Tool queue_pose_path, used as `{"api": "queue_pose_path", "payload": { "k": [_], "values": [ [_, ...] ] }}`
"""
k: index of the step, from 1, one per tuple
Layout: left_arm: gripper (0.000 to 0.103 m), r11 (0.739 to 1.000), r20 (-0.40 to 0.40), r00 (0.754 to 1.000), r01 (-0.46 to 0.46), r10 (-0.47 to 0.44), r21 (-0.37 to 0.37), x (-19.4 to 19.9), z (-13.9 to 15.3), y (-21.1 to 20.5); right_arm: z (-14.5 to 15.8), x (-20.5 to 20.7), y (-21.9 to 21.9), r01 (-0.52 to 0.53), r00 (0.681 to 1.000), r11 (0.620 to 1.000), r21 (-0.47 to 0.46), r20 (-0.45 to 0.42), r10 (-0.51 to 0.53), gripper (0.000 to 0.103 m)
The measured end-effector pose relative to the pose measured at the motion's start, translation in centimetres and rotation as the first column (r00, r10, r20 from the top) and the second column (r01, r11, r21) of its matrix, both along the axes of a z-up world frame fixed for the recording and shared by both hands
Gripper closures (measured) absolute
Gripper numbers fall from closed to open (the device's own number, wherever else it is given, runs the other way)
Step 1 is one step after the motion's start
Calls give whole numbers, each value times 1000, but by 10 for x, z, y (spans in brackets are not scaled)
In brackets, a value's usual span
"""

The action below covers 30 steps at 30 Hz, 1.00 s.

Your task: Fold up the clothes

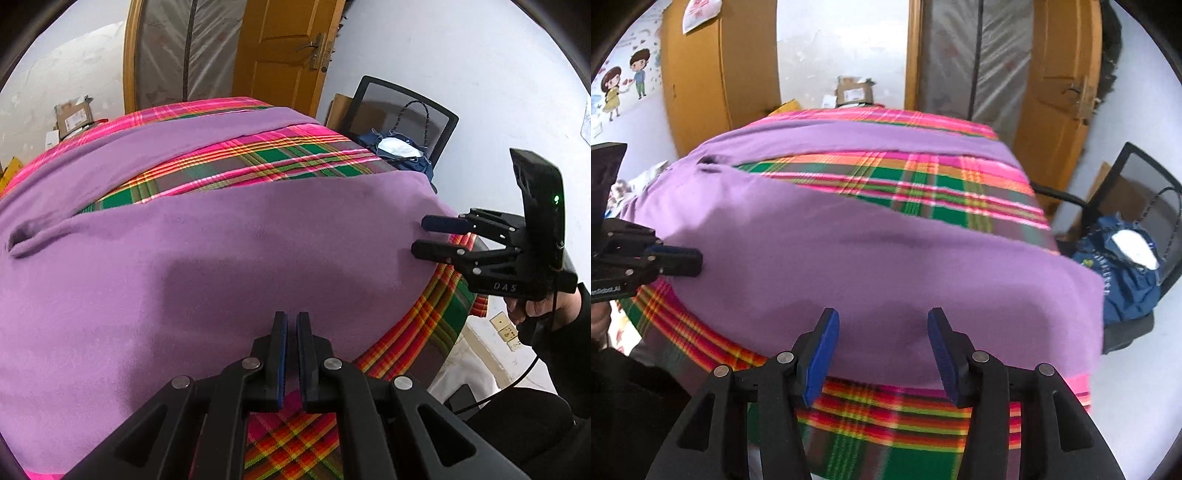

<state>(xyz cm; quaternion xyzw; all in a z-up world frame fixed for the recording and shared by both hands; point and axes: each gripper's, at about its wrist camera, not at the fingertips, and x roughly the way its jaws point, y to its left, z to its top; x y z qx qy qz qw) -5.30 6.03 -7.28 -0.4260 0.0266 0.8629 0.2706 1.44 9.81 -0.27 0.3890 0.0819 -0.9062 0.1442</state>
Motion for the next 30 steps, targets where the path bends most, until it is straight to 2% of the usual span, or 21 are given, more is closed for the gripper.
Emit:
{"api": "queue_pose_path", "payload": {
  "k": [10,15,18,21,25,27,29,30],
  "values": [
    [99,999,-11,1000,-3,4,45,8,0,-15,7,4,-2,-11,1000,1000,-25,-5,11,52],
    [99,991,-24,993,-113,114,71,15,6,-53,24,-3,-18,-58,998,994,-91,-44,55,52],
    [99,970,-14,972,-233,234,73,18,6,-90,20,-12,-39,-108,994,990,-86,-39,105,52],
    [99,936,2,938,-345,346,69,22,4,-125,22,-18,-52,-127,991,983,-136,-68,118,52],
    [99,874,-13,875,-481,483,67,34,9,-176,26,-31,-70,-162,986,967,-195,-76,150,52],
    [98,818,-39,819,-569,573,78,43,15,-209,27,-36,-79,-190,981,957,-222,-75,177,52],
    [93,756,-51,755,-648,654,92,51,19,-238,30,-40,-95,-234,972,944,-231,-84,220,52],
    [86,723,-53,721,-685,690,97,55,19,-251,32,-41,-104,-257,966,938,-235,-89,242,52]
  ]
}}
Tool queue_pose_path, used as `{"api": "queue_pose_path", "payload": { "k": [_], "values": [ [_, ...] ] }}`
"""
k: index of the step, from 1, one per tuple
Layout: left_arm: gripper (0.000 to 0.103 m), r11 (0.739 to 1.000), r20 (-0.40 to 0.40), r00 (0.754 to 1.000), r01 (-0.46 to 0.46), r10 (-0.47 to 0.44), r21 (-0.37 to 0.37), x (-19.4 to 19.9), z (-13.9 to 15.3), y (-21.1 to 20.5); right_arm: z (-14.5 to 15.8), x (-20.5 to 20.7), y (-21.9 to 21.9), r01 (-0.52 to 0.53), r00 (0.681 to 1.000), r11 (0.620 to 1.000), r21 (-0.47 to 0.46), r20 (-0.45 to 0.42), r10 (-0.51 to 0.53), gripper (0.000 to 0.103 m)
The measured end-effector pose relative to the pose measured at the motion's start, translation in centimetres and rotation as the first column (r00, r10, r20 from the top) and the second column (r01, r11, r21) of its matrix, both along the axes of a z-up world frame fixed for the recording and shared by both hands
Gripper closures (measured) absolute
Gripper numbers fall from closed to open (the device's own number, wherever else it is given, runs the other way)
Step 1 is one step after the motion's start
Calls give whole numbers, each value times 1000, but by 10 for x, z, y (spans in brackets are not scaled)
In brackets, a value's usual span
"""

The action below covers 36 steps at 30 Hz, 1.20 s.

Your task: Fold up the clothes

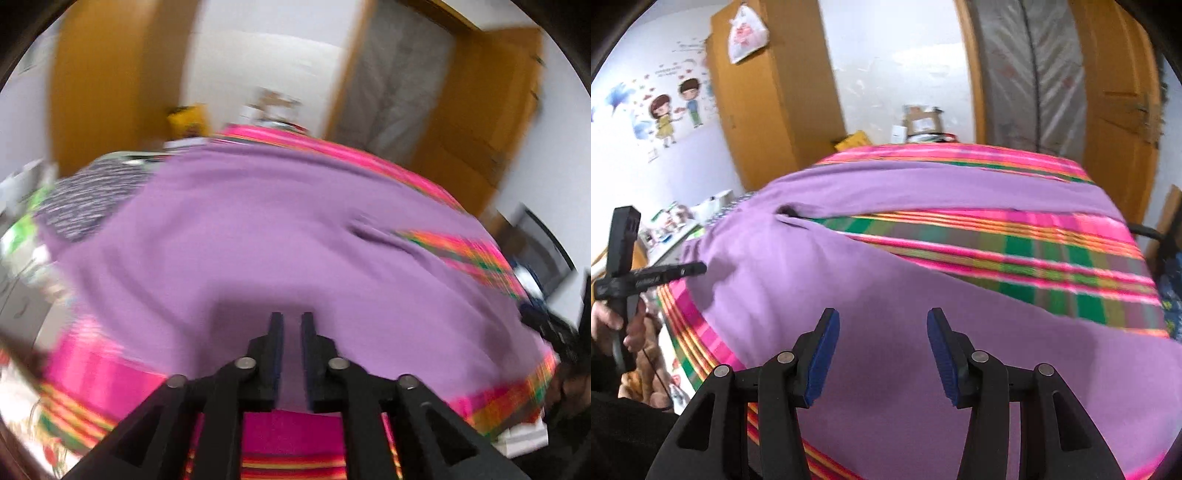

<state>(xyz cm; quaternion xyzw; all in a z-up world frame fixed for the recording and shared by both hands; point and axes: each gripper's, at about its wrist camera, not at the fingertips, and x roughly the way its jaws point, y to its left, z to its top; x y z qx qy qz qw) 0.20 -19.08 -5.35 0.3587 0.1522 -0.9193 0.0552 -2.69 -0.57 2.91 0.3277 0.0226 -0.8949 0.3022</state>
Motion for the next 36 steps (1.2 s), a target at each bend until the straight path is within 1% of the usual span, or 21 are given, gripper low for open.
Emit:
{"api": "queue_pose_path", "payload": {
  "k": [1,3,5,9,11,12,16,17,19,20,24,25,26,27,28,29,33,36],
  "values": [
    [80,999,-4,999,-49,49,6,4,0,-14,1,-1,-9,-28,1000,1000,-3,-3,28,52],
    [77,989,3,990,-143,142,31,11,-3,-41,3,-3,-27,-87,996,996,-9,-7,87,52],
    [76,970,14,972,-235,234,57,17,-7,-68,3,-2,-42,-134,991,991,3,-14,134,52],
    [75,937,25,945,-325,325,128,30,-15,-102,3,4,-76,-242,970,970,37,-25,243,52],
    [75,916,23,929,-368,369,159,33,-17,-113,3,6,-88,-284,958,958,43,-21,285,52],
    [74,910,19,925,-378,380,169,38,-17,-119,2,7,-93,-299,954,953,44,-19,300,52],
    [73,889,17,916,-393,400,236,36,-23,-137,0,8,-108,-348,937,936,44,-7,349,52],
    [72,879,20,913,-399,408,262,34,-27,-143,0,9,-112,-358,934,933,43,-3,358,52],
    [71,867,25,915,-390,402,310,31,-33,-150,-2,11,-118,-374,927,926,49,-1,374,52],
    [71,859,30,920,-377,392,348,29,-36,-154,-2,11,-121,-380,925,923,50,2,381,52],
    [70,846,24,924,-359,381,394,21,-42,-162,-4,14,-129,-407,913,912,55,13,407,52],
    [71,839,19,923,-359,385,410,22,-42,-163,-4,16,-131,-413,910,909,58,14,413,52],
    [71,831,14,921,-358,390,427,22,-43,-165,-4,17,-133,-420,908,906,61,15,420,52],
    [80,828,6,918,-360,396,429,23,-43,-165,-5,19,-136,-433,901,899,65,15,433,52],
    [91,828,6,915,-368,404,424,24,-43,-166,-5,21,-139,-443,896,894,72,14,443,52],
    [91,830,4,912,-374,409,414,25,-41,-166,-6,23,-142,-452,892,888,81,13,453,52],
    [95,856,-33,920,-351,392,380,29,-29,-162,-10,34,-158,-504,862,855,123,10,506,52],
    [95,864,-58,923,-333,381,378,32,-18,-161,-15,41,-171,-539,839,827,159,16,543,52]
  ]
}}
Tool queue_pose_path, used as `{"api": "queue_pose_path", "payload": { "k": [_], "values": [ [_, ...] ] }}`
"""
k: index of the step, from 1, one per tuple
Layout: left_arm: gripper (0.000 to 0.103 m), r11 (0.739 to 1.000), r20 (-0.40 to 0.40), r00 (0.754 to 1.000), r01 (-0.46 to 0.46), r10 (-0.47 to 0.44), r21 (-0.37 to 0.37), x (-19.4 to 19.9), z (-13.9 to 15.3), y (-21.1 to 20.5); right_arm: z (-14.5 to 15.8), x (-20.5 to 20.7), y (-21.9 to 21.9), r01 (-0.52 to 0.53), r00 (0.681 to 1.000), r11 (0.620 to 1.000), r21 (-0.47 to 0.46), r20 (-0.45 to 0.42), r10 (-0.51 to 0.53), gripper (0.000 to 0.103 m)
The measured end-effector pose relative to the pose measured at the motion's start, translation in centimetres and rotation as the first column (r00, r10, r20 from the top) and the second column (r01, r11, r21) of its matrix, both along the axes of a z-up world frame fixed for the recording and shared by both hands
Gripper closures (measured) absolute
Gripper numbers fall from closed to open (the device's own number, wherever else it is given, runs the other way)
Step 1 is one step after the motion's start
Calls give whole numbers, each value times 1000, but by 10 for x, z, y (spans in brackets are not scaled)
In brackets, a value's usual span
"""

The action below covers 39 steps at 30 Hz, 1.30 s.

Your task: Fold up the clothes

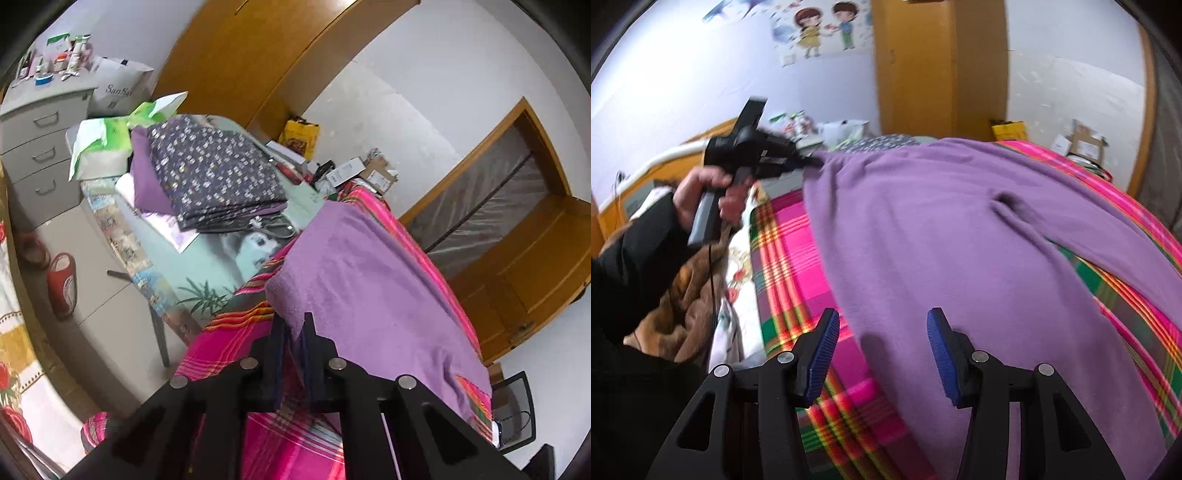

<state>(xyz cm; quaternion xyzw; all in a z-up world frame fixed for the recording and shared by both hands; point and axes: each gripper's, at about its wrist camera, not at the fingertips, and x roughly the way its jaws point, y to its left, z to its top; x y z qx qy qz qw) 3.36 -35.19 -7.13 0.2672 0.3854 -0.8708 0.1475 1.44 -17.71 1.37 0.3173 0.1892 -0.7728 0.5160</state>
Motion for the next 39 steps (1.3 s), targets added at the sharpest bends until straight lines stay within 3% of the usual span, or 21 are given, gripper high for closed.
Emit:
{"api": "queue_pose_path", "payload": {
  "k": [7,10,11,15,23,30,39],
  "values": [
    [95,1000,-14,1000,25,-25,-15,1,21,1,-17,8,-26,-37,998,995,93,-41,41,53],
    [95,999,-9,999,34,-34,-23,-1,28,1,-21,9,-32,-28,998,992,119,-57,35,74],
    [95,999,-8,999,36,-36,-26,-1,28,2,-20,9,-32,-24,997,992,122,-66,32,89],
    [95,999,-2,999,44,-44,-31,-2,29,0,-21,11,-34,-5,993,988,153,-114,23,99],
    [96,999,41,999,37,-36,-32,12,15,-5,-5,20,-24,-47,995,995,83,-85,54,100],
    [96,999,90,996,24,-26,21,19,-12,-14,-13,20,-25,-67,997,993,93,-30,70,100],
    [97,1000,92,996,19,-19,3,26,-12,-15,-11,24,-25,-89,996,993,80,-4,90,101]
  ]
}}
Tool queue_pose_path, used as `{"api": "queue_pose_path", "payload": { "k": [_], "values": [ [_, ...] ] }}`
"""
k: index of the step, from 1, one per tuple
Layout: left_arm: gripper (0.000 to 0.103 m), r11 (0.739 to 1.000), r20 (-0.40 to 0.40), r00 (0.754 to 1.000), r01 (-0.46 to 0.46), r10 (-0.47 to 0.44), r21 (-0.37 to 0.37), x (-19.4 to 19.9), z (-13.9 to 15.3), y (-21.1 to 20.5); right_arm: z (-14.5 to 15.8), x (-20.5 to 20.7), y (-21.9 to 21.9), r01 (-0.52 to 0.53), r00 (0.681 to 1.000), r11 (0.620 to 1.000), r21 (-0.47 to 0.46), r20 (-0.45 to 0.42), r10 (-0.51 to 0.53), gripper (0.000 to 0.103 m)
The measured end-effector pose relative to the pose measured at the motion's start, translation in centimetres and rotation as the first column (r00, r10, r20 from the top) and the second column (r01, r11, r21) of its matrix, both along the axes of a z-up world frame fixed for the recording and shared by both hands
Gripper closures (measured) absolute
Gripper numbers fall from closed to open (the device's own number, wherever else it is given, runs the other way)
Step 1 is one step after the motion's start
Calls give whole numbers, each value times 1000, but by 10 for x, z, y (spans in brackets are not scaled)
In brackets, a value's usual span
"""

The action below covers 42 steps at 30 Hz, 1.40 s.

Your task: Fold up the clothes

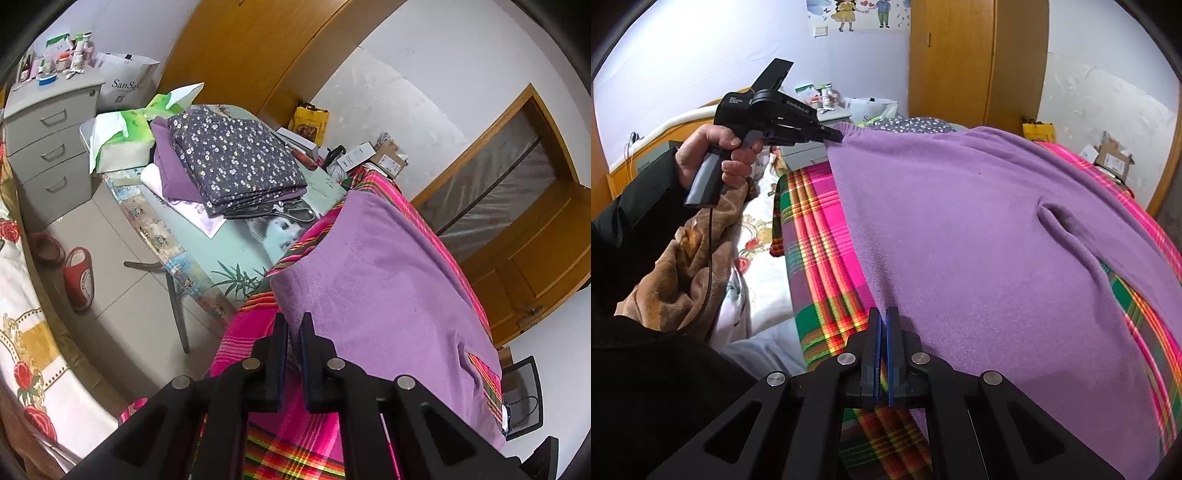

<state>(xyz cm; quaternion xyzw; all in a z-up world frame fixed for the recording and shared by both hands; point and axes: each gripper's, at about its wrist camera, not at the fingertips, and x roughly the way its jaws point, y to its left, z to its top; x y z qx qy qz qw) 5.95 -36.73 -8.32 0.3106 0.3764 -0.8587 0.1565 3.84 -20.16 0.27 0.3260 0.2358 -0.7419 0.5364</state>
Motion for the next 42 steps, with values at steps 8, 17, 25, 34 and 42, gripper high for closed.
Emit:
{"api": "queue_pose_path", "payload": {
  "k": [8,17,25,34,42],
  "values": [
    [95,1000,24,1000,4,-4,17,-1,-15,-1,-6,-9,2,23,998,1000,-11,57,-22,94],
    [96,993,54,996,-72,78,-98,29,10,3,30,-29,51,138,990,980,-145,35,-135,74],
    [95,964,-22,977,204,-211,-171,-20,36,103,28,-128,69,367,930,929,-48,11,-367,74],
    [95,817,65,842,536,-535,-212,-72,17,219,-3,-183,49,389,916,921,14,103,-389,100],
    [95,814,111,837,546,-535,-196,-71,7,223,-11,-213,79,518,802,855,-29,363,-474,88]
  ]
}}
